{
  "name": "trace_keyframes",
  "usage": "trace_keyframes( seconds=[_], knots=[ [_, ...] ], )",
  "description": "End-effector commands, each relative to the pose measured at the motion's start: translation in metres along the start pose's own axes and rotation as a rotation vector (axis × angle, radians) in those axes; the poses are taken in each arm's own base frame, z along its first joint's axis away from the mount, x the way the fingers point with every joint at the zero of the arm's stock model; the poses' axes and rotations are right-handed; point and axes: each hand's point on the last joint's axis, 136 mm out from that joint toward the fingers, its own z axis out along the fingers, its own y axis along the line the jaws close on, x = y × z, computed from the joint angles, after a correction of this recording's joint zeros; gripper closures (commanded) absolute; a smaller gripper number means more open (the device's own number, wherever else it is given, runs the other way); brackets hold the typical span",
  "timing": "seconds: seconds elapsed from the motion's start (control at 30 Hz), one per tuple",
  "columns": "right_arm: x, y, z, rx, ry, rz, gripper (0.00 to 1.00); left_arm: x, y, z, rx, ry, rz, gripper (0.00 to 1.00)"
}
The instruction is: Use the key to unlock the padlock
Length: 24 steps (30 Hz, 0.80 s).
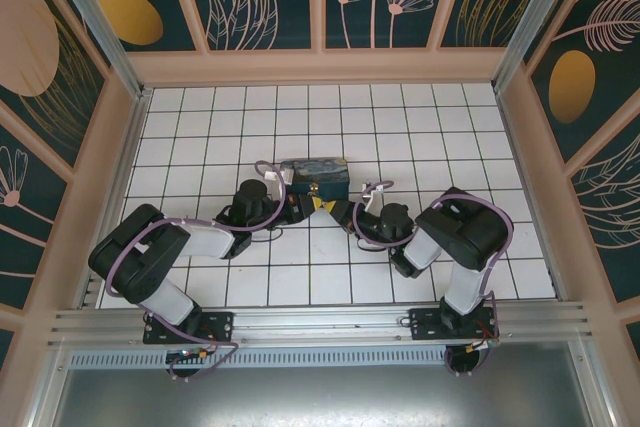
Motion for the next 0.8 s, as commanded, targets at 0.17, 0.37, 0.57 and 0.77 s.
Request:
trace_keyframes(
  seconds=[0.17, 0.37, 0.57, 0.77],
  knots=[
    [-0.013, 0.029, -0.002, -0.107, -0.03, -0.029, 1.0, -0.005, -0.017, -0.004, 0.066, -0.013, 0.056, 1.0],
    [-0.015, 0.047, -0.001, -0.159, -0.026, -0.039, 1.0, 0.0, -0.01, -0.002, 0.049, 0.003, 0.053, 1.0],
    [-0.01, 0.079, 0.014, -0.236, 0.007, -0.071, 1.0, 0.004, -0.002, 0.002, 0.033, 0.015, 0.044, 1.0],
    [0.001, 0.102, 0.031, -0.297, 0.048, -0.106, 1.0, 0.008, 0.003, 0.005, 0.031, 0.034, 0.035, 1.0]
  ],
)
